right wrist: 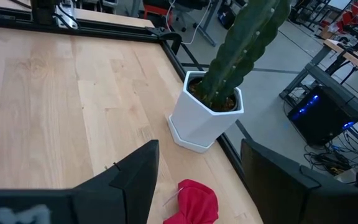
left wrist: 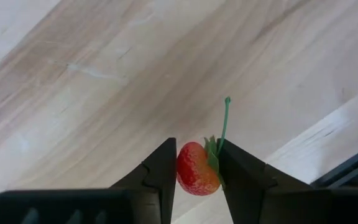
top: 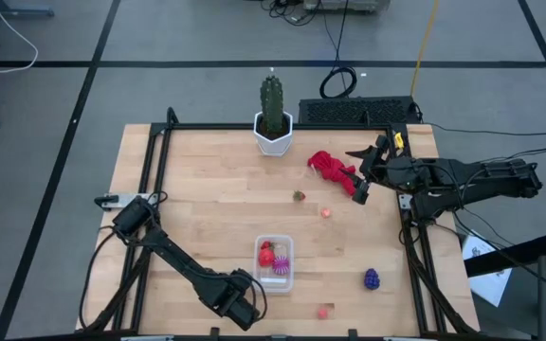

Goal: Pick and placing Produce into tupperware
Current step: Put the bottom strawberry into the transparent container

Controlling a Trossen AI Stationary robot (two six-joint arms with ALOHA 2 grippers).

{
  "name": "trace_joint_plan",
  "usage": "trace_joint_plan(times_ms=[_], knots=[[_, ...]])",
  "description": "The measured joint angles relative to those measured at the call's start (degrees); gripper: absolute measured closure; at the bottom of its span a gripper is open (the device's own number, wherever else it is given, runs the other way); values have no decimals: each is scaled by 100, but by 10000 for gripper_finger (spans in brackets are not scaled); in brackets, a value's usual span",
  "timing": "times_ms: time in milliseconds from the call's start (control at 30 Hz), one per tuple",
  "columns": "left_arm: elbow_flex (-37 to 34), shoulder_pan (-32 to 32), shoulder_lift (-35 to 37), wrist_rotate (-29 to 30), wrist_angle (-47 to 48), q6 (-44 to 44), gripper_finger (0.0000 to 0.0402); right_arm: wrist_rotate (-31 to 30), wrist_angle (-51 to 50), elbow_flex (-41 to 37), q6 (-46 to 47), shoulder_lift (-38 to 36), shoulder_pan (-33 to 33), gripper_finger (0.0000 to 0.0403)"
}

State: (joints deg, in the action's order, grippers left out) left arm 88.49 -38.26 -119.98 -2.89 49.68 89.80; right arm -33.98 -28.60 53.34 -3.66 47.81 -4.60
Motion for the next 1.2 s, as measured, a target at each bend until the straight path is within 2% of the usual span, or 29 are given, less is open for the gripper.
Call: trace_joint_plan(times_ms=[233, 767, 1200], knots=[[9, 42, 0, -261, 2, -244, 291, 0, 2, 0, 0, 0, 0, 183], [11, 42, 19, -193, 61, -269, 291, 0, 4, 0, -2, 0, 1, 183], [13, 153, 702, 115, 646, -188, 291, 0, 5, 0, -2, 0, 0, 183]])
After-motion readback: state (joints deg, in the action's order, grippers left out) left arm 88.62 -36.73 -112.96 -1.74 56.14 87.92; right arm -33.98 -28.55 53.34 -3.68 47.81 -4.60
